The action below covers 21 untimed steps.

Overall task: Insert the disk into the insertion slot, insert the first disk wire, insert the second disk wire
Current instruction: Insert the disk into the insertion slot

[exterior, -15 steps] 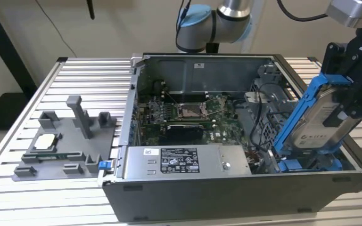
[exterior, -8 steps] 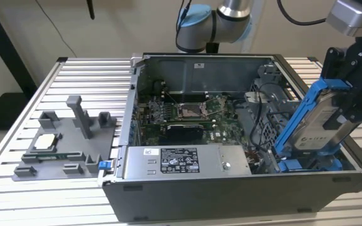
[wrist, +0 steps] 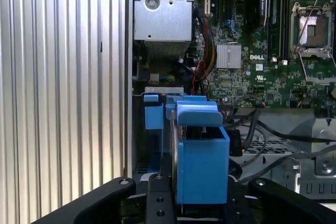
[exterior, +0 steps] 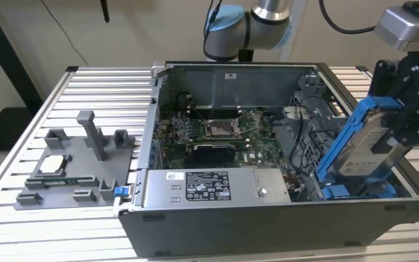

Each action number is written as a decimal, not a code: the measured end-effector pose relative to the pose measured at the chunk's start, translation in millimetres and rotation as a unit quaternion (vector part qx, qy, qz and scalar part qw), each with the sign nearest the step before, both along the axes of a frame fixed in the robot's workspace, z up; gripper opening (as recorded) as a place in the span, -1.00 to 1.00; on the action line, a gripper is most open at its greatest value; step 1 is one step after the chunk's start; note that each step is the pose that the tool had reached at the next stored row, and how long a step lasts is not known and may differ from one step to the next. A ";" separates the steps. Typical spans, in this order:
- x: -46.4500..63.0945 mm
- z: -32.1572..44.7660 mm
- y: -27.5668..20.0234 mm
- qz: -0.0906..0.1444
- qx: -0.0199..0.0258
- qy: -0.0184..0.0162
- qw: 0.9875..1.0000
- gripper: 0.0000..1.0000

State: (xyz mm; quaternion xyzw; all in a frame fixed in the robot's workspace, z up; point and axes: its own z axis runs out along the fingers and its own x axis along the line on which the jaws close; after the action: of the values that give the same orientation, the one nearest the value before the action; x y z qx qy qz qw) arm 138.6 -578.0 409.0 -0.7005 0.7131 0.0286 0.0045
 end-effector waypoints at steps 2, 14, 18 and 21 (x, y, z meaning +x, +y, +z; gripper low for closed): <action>0.1 -2.0 0.0 0.000 0.001 0.000 1.000 -1.00; 0.0 -13.6 0.0 -0.001 0.008 -0.002 1.000 -1.00; 0.0 -17.9 0.0 -0.002 0.012 -0.002 1.000 -1.00; 0.0 -21.5 0.0 -0.002 0.014 -0.002 1.000 -1.00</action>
State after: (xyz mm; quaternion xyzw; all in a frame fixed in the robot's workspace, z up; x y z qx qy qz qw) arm 138.6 -578.0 387.5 -0.6990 0.7139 0.0370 0.0160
